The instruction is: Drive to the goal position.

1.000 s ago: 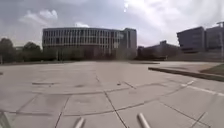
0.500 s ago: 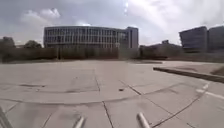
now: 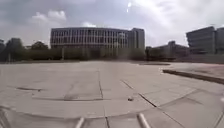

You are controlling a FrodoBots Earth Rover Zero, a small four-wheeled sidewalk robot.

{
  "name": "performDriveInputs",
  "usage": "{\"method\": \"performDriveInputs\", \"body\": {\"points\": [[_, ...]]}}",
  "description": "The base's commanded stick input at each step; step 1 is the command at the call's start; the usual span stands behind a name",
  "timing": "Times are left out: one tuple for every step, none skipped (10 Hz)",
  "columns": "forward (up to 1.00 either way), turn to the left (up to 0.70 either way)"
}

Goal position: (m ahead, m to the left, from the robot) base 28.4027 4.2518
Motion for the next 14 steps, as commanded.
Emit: {"method": "performDriveInputs", "body": {"points": [[1.0, 0.0], [1.0, 0.0], [1.0, 0.0], [1.0, 0.0], [1.0, 0.17], [1.0, 0.27], [1.0, 0.27], [1.0, 0.27], [1.0, 0.27], [1.0, 0.27], [1.0, 0.05], [1.0, 0.0], [1.0, 0.0], [1.0, 0.0]]}}
